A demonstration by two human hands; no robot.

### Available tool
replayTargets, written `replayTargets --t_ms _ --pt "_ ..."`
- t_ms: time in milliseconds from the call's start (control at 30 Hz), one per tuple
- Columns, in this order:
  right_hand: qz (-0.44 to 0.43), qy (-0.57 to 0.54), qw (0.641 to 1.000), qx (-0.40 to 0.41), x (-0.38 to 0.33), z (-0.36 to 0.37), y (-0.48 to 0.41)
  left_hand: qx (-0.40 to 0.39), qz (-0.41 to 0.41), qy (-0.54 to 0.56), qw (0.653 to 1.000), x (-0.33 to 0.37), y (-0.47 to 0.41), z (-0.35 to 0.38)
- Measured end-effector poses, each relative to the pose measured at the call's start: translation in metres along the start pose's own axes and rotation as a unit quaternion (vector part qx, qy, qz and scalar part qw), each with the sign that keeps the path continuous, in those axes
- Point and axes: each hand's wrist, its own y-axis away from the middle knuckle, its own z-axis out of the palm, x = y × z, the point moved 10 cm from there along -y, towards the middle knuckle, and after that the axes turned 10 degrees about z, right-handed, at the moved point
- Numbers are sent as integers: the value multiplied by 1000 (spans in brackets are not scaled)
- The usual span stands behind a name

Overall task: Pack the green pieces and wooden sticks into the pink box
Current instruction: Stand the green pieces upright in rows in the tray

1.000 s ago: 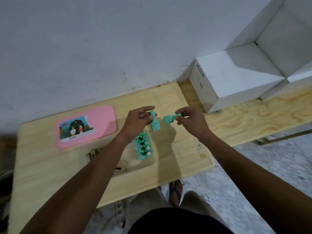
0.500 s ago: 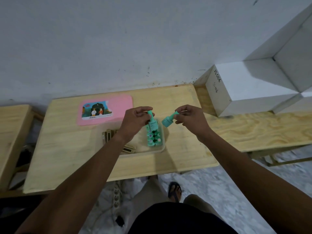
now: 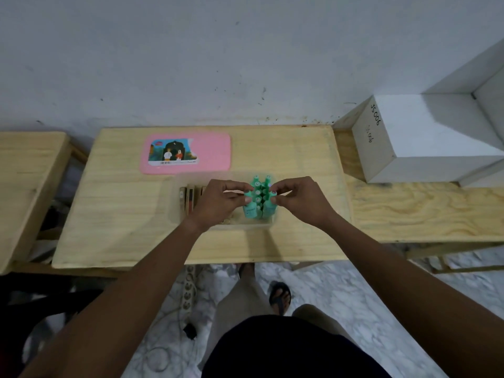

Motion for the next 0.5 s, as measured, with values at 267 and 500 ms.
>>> replayTargets --t_ms 267,500 --pt "-23 99 995 10 9 10 6 -24 40 -102 994 2 3 19" --pt "-58 204 977 22 16 24 11 -29 60 -163 984 -7 10 29"
